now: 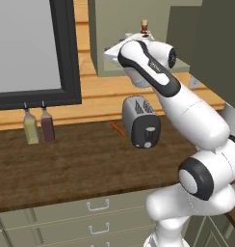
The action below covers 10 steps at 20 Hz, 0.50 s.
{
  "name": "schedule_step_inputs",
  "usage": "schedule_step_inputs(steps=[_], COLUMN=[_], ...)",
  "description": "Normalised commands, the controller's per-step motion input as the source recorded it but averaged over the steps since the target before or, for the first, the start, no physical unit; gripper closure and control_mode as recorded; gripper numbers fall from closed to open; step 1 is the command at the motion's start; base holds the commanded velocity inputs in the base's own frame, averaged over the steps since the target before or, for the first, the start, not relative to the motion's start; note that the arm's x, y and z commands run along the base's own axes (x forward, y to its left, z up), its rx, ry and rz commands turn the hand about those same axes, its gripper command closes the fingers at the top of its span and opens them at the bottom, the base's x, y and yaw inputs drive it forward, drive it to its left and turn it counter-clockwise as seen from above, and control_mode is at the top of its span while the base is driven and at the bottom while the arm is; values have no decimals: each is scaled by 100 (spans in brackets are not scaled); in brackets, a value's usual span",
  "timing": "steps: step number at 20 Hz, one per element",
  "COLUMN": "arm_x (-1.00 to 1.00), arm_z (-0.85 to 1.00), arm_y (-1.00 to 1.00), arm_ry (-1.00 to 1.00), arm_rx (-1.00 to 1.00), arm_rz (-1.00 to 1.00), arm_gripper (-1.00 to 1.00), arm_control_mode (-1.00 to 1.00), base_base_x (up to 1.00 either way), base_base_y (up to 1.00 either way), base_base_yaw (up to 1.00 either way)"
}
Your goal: Put the shaker and condiment bottle from the counter next to their counterparts in the cabinet.
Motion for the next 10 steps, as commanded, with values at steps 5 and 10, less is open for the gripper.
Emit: schedule_step_inputs(steps=[5, 10], arm_x=[-100, -94], arm_z=[-2, -35], arm_y=[10, 60], arm_ry=[-22, -16], arm_rx=[0, 1], arm_rz=[6, 13], arm_gripper=[-100, -100], arm_control_mode=[-100, -100], base_base_x=[0, 0], base_base_y=[0, 0], base_base_yaw=[0, 0])
